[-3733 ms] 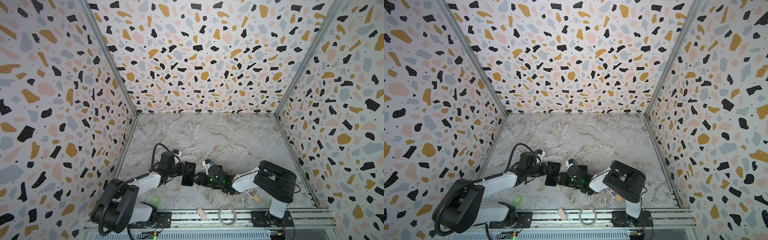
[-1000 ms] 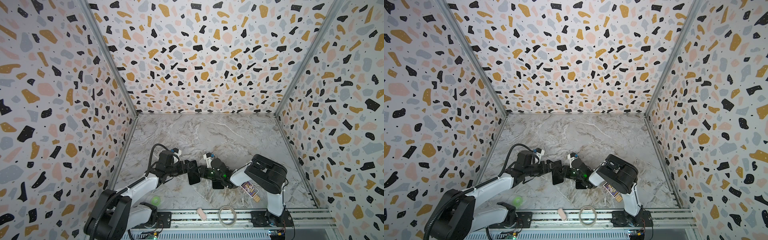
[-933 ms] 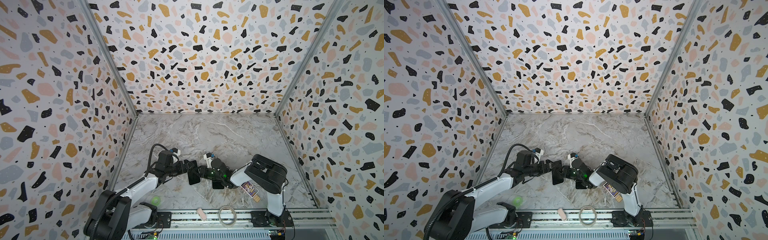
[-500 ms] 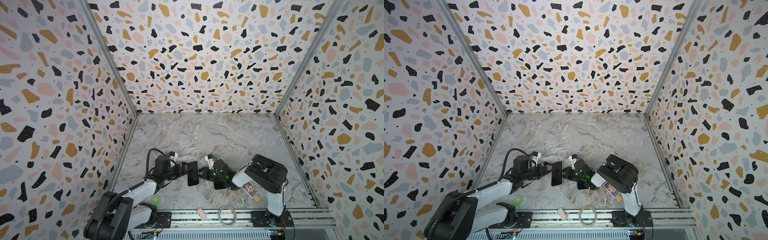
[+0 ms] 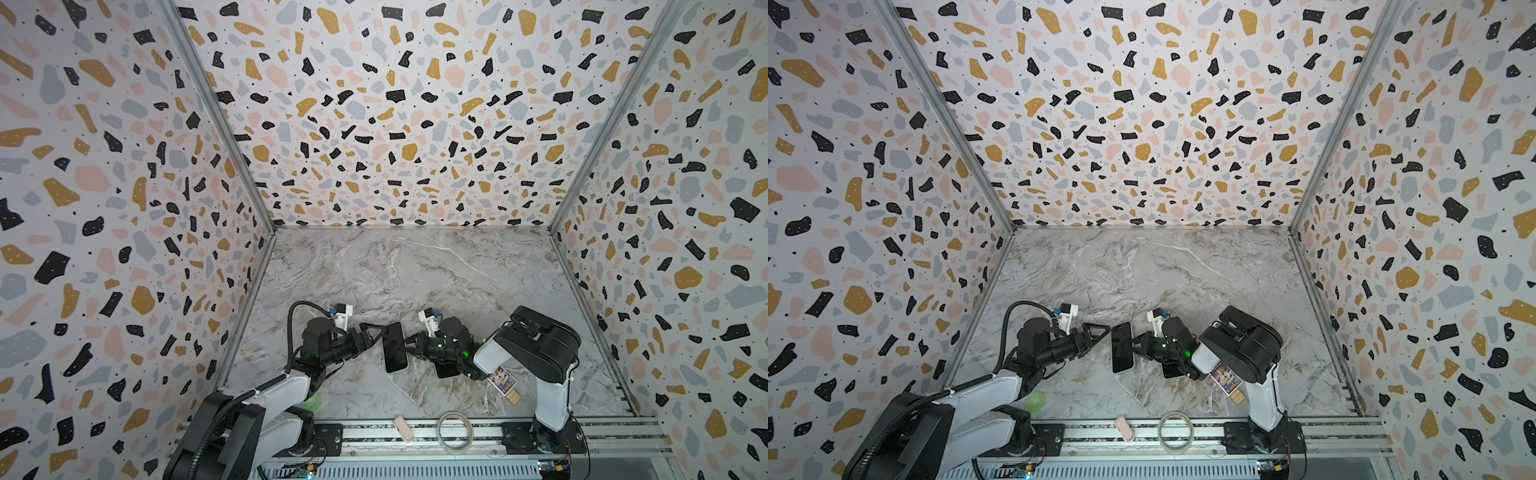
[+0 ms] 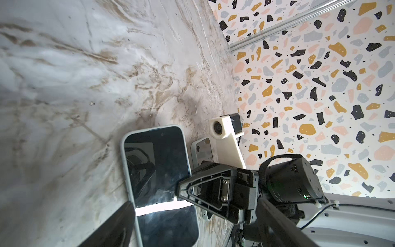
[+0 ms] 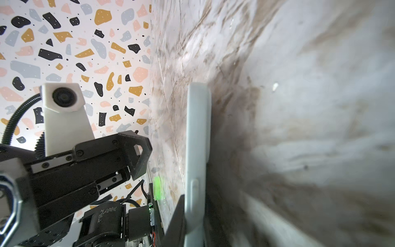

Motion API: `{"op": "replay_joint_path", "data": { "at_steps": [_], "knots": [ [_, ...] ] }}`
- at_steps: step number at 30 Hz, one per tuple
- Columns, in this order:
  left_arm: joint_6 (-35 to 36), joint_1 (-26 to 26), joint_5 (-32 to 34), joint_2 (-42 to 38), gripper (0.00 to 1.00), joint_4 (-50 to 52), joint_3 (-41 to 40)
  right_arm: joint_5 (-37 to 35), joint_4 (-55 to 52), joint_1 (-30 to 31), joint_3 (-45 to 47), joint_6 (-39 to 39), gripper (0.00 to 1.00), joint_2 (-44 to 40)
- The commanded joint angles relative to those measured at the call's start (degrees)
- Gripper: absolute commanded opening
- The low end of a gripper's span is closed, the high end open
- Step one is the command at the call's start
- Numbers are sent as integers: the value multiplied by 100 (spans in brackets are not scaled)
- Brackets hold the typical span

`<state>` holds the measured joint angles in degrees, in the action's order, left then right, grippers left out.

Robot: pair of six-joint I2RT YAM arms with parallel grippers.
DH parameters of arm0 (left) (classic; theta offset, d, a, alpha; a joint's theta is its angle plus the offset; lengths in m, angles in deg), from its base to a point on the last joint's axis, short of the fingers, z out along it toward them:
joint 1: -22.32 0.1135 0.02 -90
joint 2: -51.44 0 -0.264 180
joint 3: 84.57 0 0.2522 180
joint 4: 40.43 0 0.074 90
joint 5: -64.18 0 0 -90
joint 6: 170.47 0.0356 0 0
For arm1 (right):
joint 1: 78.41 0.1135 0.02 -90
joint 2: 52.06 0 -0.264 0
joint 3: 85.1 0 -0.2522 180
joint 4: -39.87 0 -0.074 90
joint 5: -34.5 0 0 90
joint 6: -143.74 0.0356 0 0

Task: Take the phone out of the phone case
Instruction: Pick up the phone from the center of the table.

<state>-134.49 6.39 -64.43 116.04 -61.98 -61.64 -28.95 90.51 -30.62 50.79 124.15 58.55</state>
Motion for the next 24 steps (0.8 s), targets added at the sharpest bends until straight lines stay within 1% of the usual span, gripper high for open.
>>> {"op": "replay_joint_path", "data": {
  "at_steps": [1, 7, 11, 17, 20, 24],
  "knots": [
    [-192, 30, -101, -53, 91, -575, -86, 219, 453, -43, 72, 130, 8, -316],
    [-641, 29, -202, -18, 91, -1389, -287, 475, 1445, -68, 156, 595, 8, -287],
    [-1122, 30, -313, 52, 90, -2193, -499, 620, 2119, -68, 145, 937, 8, -188],
    [-1326, 28, -340, 53, 87, -2501, -512, 727, 2485, -33, 59, 1159, 8, -130],
    [-1497, 20, -357, 35, 83, -2775, -530, 745, 2507, 4, -9, 1201, 8, -73],
    [-1640, -31, -409, 53, 70, -2968, -570, 781, 2694, 34, -89, 1298, 7, 36]
  ]
}}
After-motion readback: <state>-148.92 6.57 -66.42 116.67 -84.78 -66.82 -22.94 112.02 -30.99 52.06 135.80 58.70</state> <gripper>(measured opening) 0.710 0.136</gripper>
